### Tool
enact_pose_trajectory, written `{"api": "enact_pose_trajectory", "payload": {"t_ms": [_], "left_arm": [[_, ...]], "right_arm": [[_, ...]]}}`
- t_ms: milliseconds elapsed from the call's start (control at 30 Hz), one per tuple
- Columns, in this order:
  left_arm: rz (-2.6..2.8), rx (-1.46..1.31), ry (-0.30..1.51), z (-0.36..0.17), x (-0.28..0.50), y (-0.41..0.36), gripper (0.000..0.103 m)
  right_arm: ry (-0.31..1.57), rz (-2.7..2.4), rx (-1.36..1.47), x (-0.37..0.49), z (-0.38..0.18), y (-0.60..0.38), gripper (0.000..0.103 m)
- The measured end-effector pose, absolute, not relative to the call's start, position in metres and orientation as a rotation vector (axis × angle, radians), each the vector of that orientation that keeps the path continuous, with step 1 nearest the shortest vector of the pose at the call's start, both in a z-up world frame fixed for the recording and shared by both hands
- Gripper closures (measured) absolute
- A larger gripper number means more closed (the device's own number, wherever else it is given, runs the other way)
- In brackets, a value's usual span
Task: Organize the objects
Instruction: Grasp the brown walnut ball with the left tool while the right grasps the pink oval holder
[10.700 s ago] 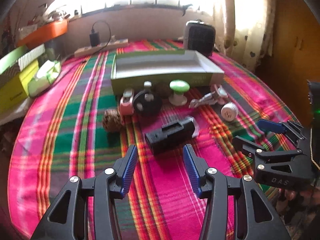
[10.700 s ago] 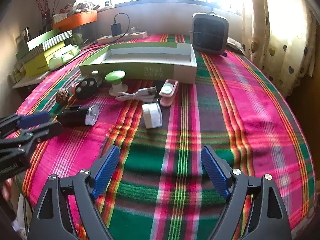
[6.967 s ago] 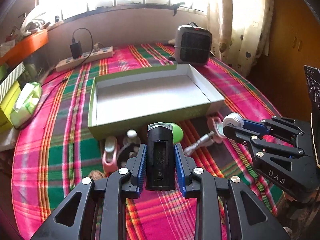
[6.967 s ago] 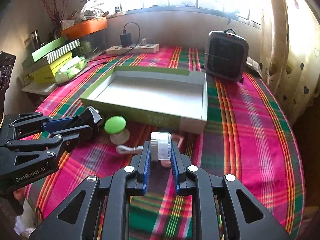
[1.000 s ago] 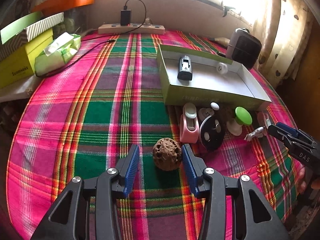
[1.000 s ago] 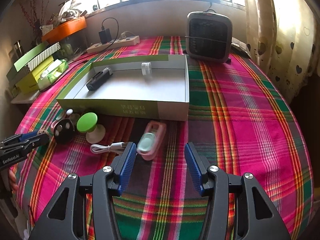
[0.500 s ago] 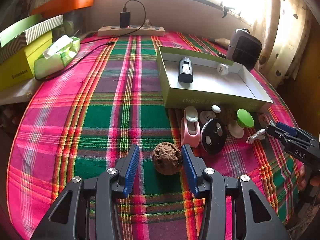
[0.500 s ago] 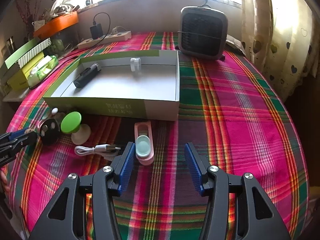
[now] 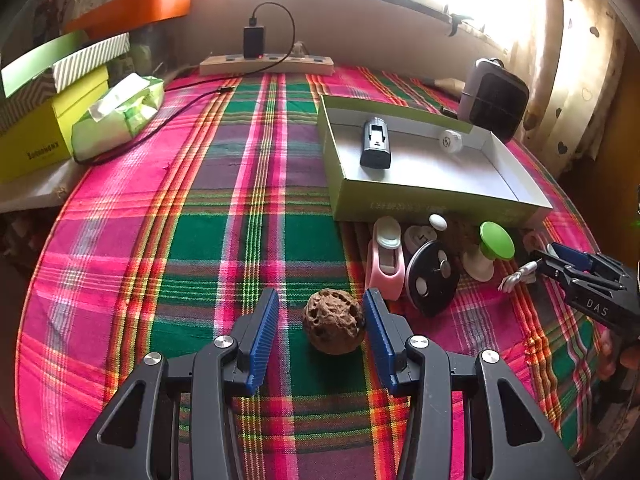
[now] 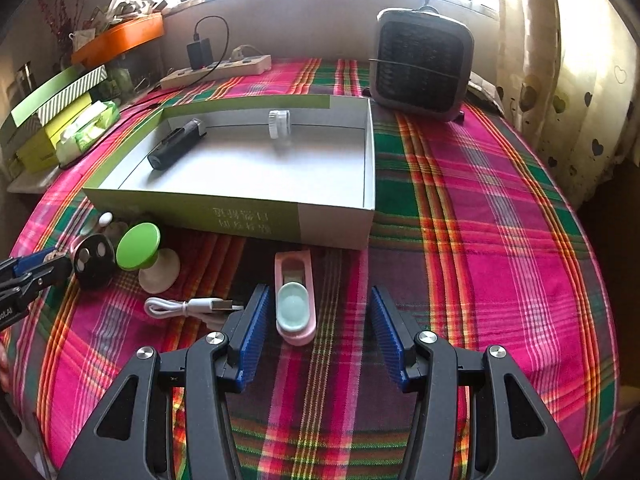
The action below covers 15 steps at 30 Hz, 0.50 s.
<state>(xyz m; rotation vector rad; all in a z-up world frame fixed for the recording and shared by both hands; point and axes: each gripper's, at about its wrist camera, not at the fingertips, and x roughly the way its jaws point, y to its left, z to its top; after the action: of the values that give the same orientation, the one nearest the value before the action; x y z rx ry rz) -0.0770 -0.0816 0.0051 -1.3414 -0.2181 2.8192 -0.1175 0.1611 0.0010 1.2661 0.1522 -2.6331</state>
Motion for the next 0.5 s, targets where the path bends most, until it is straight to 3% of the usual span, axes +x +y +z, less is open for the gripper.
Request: {"api": "enact_pose_trajectory", "payload": {"t_ms": [133,233,500], "left_arm": [[2.834,-1.340,-0.186,0.0045,-0.0769,-0.0802,0.064],[2.850,-1.343,-0.168,0.0042,-0.0762,-0.0816,0.074],[2.846,-1.340,-0.177,0.0045,-0.0759,-0.0831,0.075]], "right_arm": [[0.149,-2.634,1.261,-0.1171,0.0015,0.1610,0.065],[0.152,-2.630,1.256,-0.1166,0.0017,0.1597,0.071],[0.147,-2.629,1.253,-0.1158,0.0020,0.1600,0.084]]}}
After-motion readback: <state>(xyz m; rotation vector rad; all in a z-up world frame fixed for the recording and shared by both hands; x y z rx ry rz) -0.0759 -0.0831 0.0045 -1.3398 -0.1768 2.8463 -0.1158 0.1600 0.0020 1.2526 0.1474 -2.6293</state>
